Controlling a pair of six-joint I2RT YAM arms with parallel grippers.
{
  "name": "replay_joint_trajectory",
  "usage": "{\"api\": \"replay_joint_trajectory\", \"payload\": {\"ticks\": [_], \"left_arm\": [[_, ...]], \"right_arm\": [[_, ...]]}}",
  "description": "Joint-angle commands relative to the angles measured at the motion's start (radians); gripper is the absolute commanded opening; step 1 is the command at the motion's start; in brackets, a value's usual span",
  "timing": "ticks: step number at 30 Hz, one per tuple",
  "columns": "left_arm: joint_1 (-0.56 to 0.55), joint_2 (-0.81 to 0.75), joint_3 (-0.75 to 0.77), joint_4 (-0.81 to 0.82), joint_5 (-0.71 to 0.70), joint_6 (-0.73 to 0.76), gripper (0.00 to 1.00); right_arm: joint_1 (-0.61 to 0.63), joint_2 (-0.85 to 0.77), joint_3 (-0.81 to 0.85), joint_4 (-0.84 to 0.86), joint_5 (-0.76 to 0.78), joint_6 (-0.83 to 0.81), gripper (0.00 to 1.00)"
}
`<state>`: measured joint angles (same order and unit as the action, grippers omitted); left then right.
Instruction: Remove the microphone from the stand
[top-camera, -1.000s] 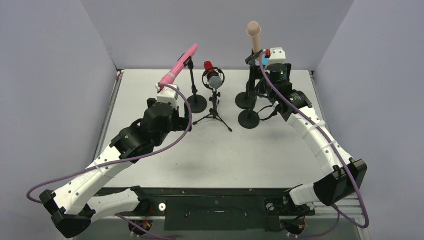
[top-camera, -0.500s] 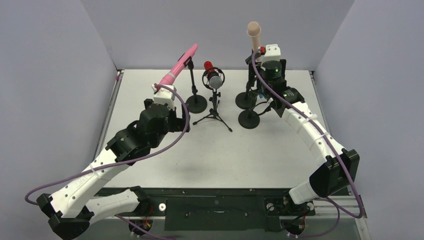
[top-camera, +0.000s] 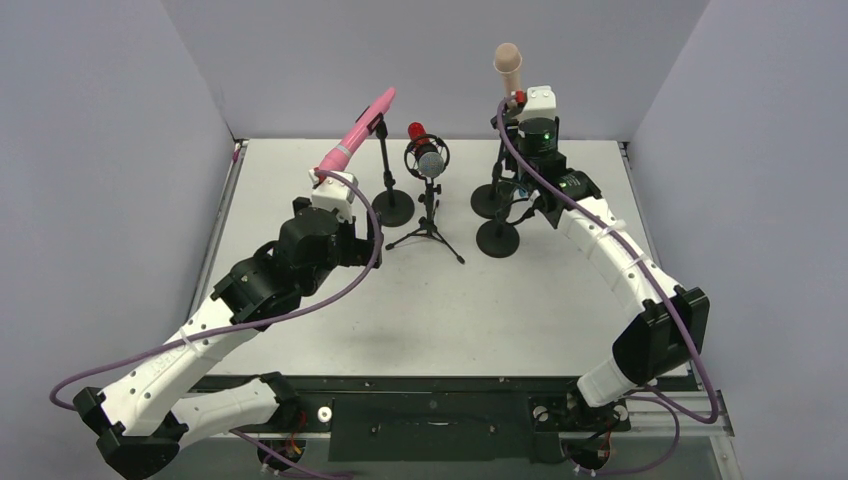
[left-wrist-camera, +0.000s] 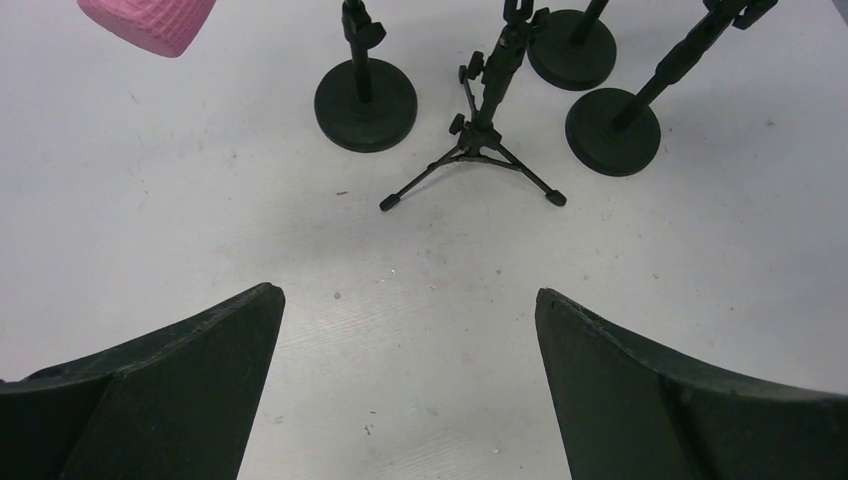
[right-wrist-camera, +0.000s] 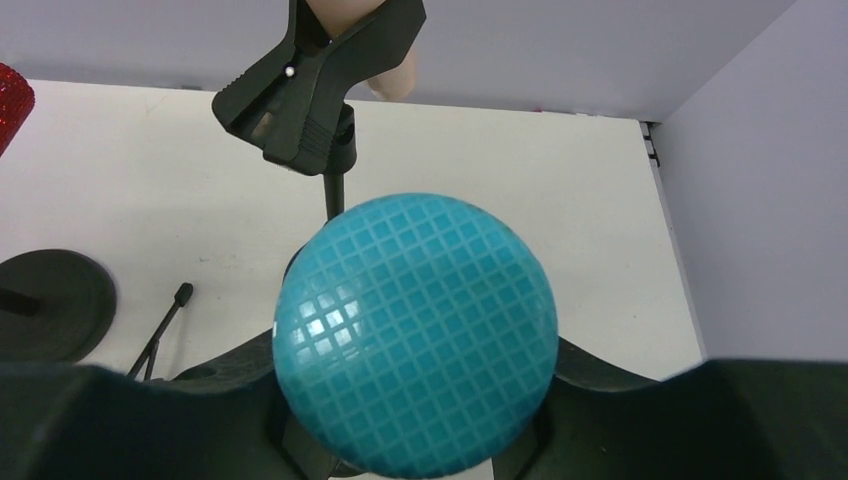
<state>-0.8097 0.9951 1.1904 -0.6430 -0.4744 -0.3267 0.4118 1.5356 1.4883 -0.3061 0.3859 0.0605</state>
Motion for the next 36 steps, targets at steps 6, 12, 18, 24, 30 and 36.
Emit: {"api": "replay_joint_trajectory", "payload": {"ticks": [6,12,18,24,30,36], "left_arm": [[0.004,-0.031,-0.043,0.153,0.125,0.044,0.96],[0.004,-0.008,-0.078,0.237,0.241,0.06,0.96],[-0.012,0.029,-0.112,0.331,0.352,0.064,0.96],[-0.067,0.062,-0.14,0.417,0.37,0.049,0.96],[-0.119,0.033,-0.263,0.633,0.362,0.035,0.96],[-0.191,0.01,-0.418,0.856,0.343,0.137,0.96]], "right_arm": [[0.004,-0.099,0.05,-0.057,0.052,0.024,0.05],[0.035,-0.188,0.051,-0.16,0.059,0.057,0.01],[0.123,-0.281,0.038,-0.254,0.091,0.088,0.0],[0.213,-0.352,0.008,-0.316,0.102,0.223,0.0],[0.274,-0.381,-0.042,-0.311,0.054,0.356,0.0],[0.411,-0.338,-0.057,-0.304,0.14,0.438,0.0]]}}
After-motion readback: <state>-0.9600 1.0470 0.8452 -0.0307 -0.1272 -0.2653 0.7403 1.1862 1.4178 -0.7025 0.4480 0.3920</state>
